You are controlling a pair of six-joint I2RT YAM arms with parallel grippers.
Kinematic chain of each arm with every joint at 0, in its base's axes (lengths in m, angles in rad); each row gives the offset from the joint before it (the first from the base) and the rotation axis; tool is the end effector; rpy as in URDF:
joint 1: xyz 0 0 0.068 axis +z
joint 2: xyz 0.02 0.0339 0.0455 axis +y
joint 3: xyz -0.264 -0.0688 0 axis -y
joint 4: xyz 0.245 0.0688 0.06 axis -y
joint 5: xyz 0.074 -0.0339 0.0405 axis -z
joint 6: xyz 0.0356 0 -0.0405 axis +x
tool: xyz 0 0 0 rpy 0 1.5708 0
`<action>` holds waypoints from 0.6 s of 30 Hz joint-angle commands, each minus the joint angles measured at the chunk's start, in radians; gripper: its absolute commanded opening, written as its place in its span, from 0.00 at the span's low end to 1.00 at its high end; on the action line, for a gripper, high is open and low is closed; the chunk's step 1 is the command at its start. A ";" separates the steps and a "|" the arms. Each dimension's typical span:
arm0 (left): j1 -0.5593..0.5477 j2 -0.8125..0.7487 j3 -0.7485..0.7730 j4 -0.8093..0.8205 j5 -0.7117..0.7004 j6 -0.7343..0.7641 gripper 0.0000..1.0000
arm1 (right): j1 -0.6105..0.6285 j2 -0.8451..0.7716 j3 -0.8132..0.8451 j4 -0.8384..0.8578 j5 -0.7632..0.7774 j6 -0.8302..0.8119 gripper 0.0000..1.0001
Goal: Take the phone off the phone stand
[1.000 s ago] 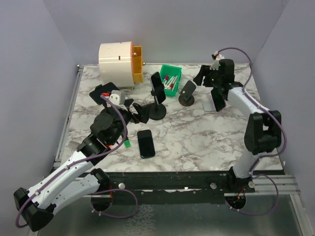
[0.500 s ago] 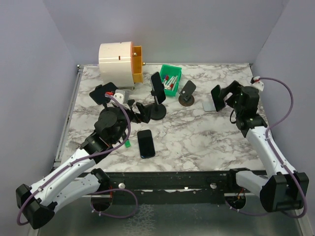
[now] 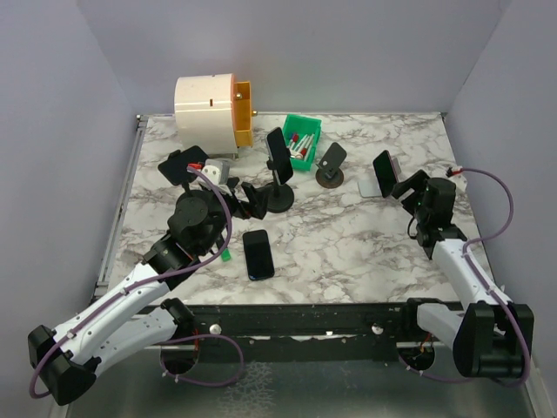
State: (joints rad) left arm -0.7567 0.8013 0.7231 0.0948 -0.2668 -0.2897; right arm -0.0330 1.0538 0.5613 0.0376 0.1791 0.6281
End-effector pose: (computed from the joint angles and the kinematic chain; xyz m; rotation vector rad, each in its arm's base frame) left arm 0.1472 -0.1261 0.3456 0.1552 1.5804 -0.6164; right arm 0.2314 -0.0140 0.2321 0.7628 1.8741 0.1962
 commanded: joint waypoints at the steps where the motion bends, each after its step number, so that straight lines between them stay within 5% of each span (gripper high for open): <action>1: -0.007 -0.017 -0.002 -0.002 0.020 0.001 0.96 | -0.003 0.018 -0.010 0.127 -0.051 -0.046 0.79; 18: -0.016 -0.022 -0.001 -0.003 0.024 0.003 0.96 | -0.003 0.206 0.069 0.188 -0.068 -0.103 0.59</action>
State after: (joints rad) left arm -0.7620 0.7944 0.7231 0.0948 -0.2584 -0.2897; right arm -0.0330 1.2285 0.5907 0.1688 0.1326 0.5453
